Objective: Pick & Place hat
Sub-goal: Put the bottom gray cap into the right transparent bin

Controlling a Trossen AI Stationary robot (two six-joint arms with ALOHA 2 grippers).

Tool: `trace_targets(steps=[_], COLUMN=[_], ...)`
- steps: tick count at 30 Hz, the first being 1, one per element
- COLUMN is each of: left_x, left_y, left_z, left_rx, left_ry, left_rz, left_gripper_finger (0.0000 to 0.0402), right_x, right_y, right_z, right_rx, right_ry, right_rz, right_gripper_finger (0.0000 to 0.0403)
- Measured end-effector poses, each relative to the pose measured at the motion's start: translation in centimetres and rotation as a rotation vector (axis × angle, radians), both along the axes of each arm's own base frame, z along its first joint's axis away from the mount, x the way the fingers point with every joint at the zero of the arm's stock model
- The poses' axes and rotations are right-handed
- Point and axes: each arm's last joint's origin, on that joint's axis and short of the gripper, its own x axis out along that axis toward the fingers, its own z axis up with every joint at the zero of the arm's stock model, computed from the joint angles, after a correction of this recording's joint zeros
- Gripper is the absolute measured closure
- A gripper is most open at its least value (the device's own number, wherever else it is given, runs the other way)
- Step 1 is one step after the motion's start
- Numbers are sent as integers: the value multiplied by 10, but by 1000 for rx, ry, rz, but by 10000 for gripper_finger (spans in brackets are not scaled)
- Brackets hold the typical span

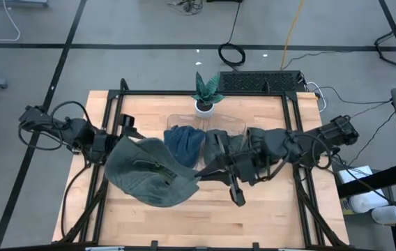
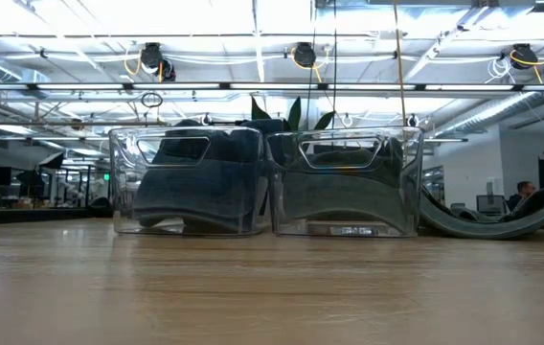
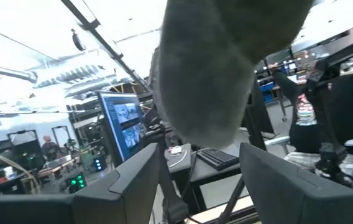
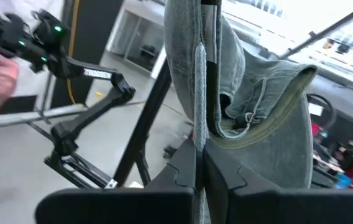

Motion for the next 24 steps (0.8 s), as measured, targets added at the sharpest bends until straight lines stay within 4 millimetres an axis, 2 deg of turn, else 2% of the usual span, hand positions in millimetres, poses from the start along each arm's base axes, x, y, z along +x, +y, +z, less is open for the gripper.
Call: trace_targets(steps=[7,13,24], left_x=[8,28,64], left_y=[8,10,1], left_z=[1,4,31], left_rx=[-39,-39,-26], left_ry=[-22,2,9], left_rz=[33,-11,-154], left_gripper_finger=[172,172,172], right_x=[1,3,5], right_y=[-5,-9,-10], right_z=[4,5,-2], right_rx=[8,24,22], right_ry=[-41,-41,-30], right_rz=[60,121,140], right_gripper_finger=[403,403,403])
